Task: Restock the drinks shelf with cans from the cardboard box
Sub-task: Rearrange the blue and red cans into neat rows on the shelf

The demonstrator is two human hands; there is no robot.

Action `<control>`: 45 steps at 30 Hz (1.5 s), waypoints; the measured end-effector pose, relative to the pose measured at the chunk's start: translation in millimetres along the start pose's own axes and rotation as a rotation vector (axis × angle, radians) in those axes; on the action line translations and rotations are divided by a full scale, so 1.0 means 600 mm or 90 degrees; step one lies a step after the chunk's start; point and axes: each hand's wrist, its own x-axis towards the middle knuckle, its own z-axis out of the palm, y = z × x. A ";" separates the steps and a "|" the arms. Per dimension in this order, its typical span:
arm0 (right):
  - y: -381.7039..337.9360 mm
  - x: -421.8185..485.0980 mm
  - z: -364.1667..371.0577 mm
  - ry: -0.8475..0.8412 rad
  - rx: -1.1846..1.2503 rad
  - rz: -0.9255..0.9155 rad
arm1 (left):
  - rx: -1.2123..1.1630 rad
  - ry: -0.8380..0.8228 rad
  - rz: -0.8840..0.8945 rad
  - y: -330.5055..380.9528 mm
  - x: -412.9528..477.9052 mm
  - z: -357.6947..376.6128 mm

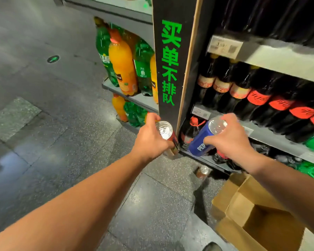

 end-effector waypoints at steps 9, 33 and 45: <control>-0.190 -0.077 -0.139 0.126 0.039 -0.049 | -0.125 -0.007 0.101 0.167 -0.055 -0.113; -0.502 -0.285 -0.441 0.319 0.293 -0.240 | -0.392 -0.045 0.353 0.589 -0.208 -0.308; -0.591 -0.330 -0.570 0.422 0.354 -0.308 | -0.426 -0.017 0.447 0.767 -0.250 -0.347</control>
